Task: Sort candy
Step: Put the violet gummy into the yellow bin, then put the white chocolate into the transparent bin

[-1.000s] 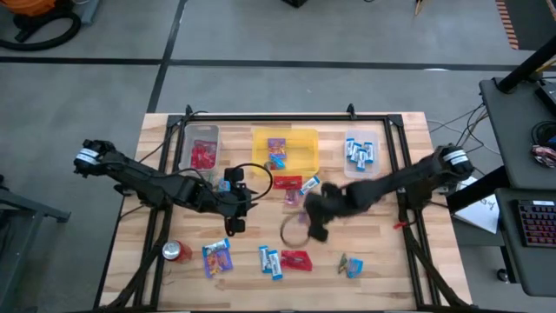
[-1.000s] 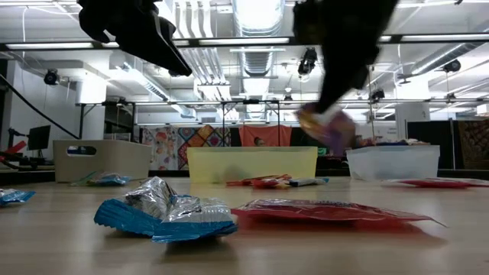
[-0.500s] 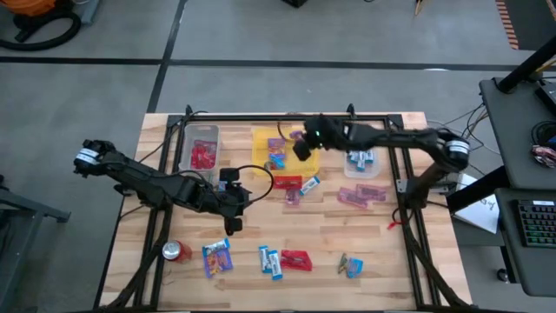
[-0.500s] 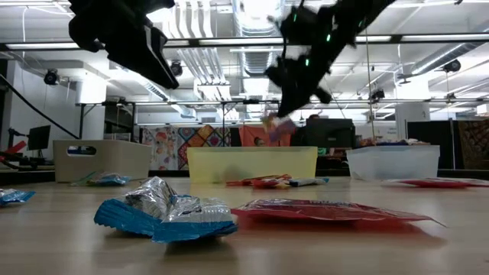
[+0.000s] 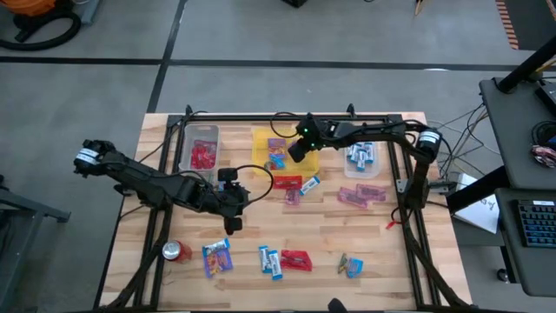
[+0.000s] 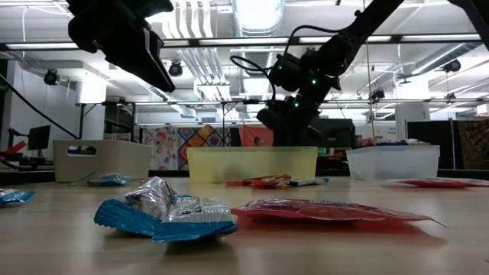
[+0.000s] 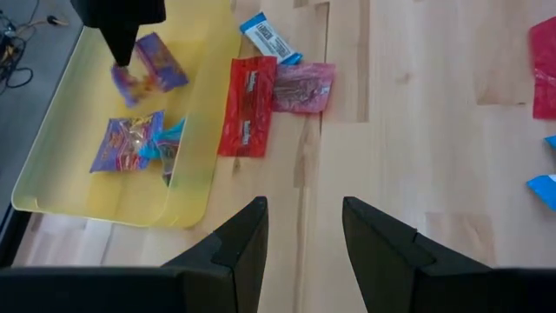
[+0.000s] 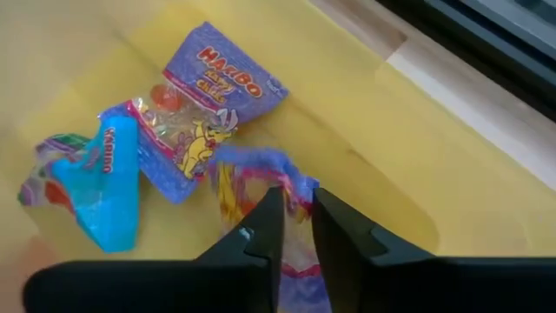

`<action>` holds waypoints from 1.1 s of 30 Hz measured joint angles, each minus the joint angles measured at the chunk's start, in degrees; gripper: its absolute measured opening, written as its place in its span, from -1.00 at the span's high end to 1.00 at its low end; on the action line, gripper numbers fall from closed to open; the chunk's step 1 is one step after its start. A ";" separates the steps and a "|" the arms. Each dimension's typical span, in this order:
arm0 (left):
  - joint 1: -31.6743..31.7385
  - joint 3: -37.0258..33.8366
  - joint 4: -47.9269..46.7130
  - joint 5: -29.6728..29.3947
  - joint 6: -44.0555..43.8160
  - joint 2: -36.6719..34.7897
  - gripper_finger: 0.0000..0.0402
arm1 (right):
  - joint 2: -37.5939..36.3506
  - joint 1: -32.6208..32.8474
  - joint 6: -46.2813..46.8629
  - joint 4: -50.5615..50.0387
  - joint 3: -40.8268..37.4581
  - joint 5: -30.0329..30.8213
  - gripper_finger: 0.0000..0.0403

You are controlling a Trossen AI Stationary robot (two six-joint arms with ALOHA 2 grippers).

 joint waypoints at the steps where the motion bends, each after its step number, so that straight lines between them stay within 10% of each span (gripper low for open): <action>1: 0.00 0.00 -0.04 0.00 -0.08 0.00 0.33 | 0.21 0.00 0.04 0.20 0.00 0.00 0.68; 16: 0.01 0.00 -0.09 -0.04 -3.53 0.00 0.33 | -4.39 1.81 0.50 0.49 0.04 -0.05 0.38; 33: 1.51 0.00 -4.58 -0.01 -13.57 0.00 0.33 | -20.13 20.63 -4.85 -13.32 0.03 -0.47 0.38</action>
